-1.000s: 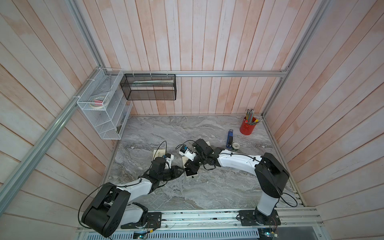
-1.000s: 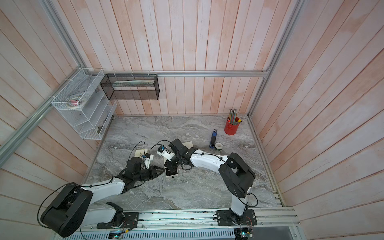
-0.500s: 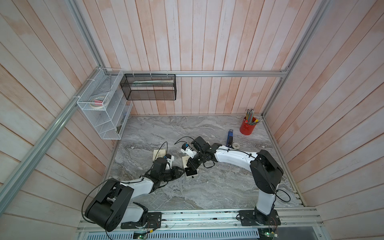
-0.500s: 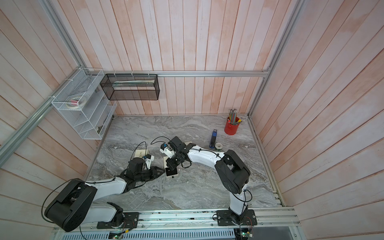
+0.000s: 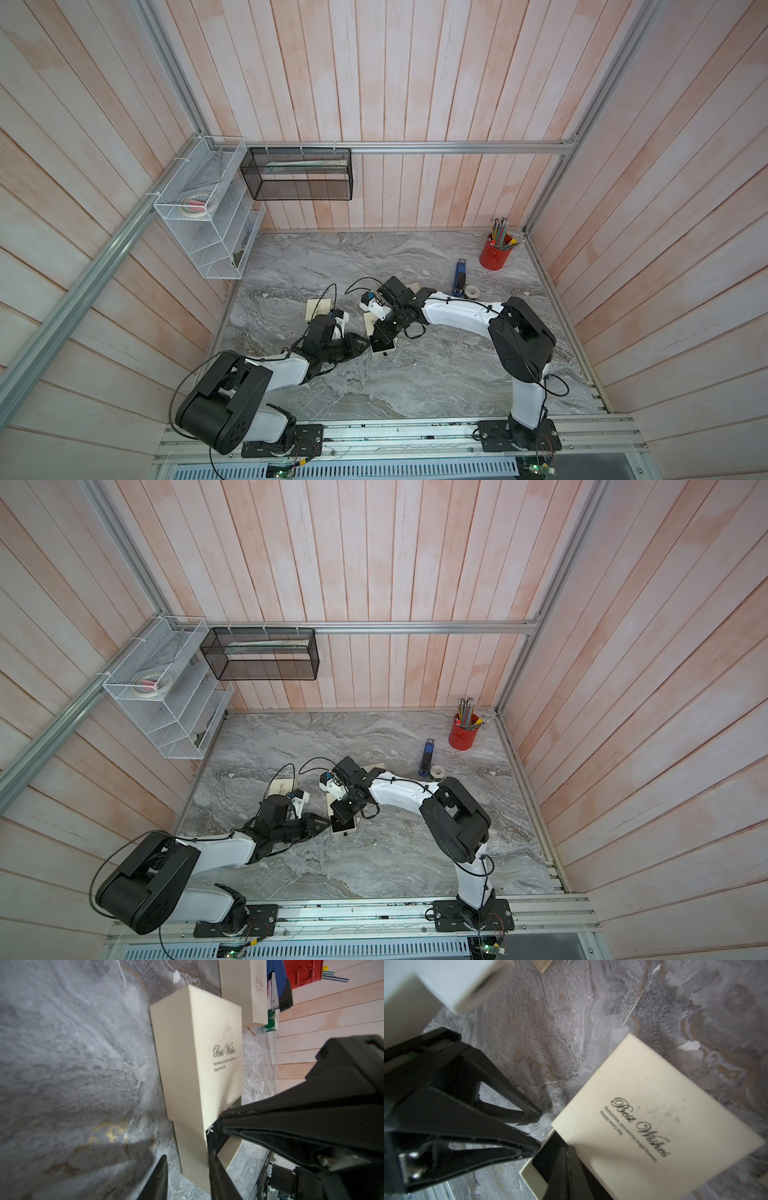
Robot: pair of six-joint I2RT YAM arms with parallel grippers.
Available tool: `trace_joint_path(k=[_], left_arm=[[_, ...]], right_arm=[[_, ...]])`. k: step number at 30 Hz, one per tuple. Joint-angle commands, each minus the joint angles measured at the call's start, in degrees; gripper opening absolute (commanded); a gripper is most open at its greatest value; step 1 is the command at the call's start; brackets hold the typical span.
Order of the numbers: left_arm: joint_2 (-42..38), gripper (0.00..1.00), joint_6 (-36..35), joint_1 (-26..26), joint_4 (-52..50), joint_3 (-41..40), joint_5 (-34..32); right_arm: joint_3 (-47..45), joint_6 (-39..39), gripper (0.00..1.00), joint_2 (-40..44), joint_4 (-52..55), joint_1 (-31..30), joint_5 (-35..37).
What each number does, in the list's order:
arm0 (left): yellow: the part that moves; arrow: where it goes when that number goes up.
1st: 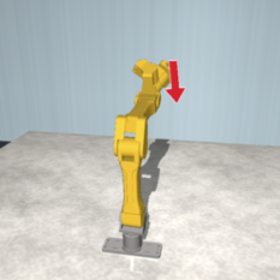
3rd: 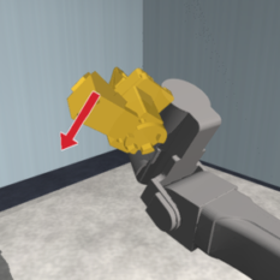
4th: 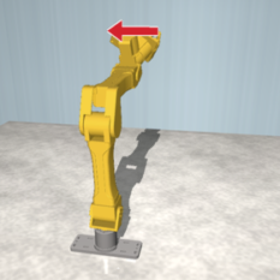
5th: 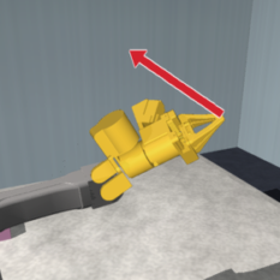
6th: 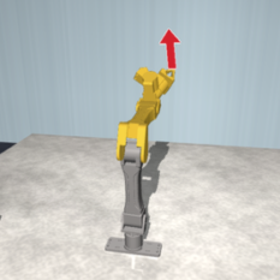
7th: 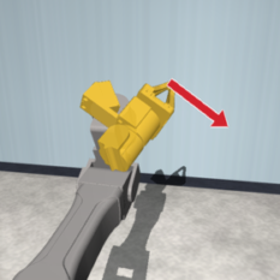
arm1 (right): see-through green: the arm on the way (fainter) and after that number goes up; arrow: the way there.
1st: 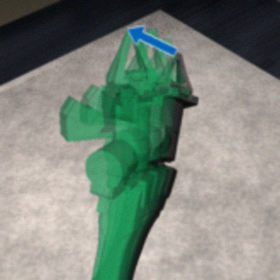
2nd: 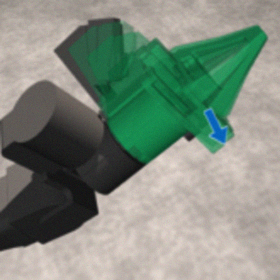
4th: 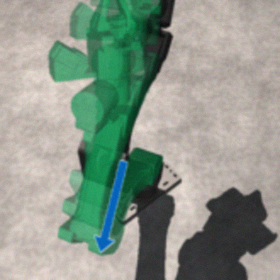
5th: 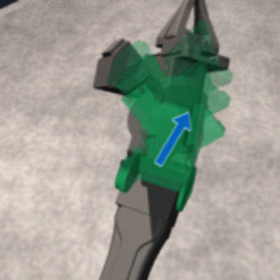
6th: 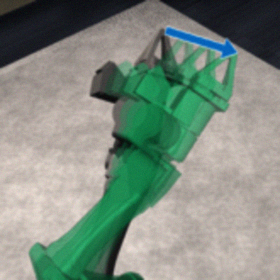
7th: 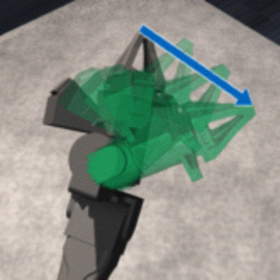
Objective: Place the earrings into the drawer-style jewelry box
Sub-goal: Insert the earring into the inner lining.
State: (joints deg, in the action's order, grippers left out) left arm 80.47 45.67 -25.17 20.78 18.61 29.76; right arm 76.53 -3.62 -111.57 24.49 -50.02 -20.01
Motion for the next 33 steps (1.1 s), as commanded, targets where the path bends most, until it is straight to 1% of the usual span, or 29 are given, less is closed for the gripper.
trace_joint_path(k=[1,12,20,33], left_arm=[[0.66,0.34,-0.71,-0.1,0.37,1.43,0.12],[0.91,0.34,-0.85,-0.14,-0.03,1.78,-0.14],[1.23,0.34,-0.76,-0.1,0.23,1.87,0.04],[1.8,0.34,-0.67,-0.14,0.76,1.69,-0.05]], right_arm=[[0.47,-0.26,0.0,-1.55,1.57,-0.29,0.5],[-1.01,0.44,0.0,-1.24,1.96,-0.66,0.33],[-2.09,0.33,0.0,0.32,0.65,-0.87,1.75],[-1.91,0.45,0.0,-1.19,1.6,-0.96,1.9]])
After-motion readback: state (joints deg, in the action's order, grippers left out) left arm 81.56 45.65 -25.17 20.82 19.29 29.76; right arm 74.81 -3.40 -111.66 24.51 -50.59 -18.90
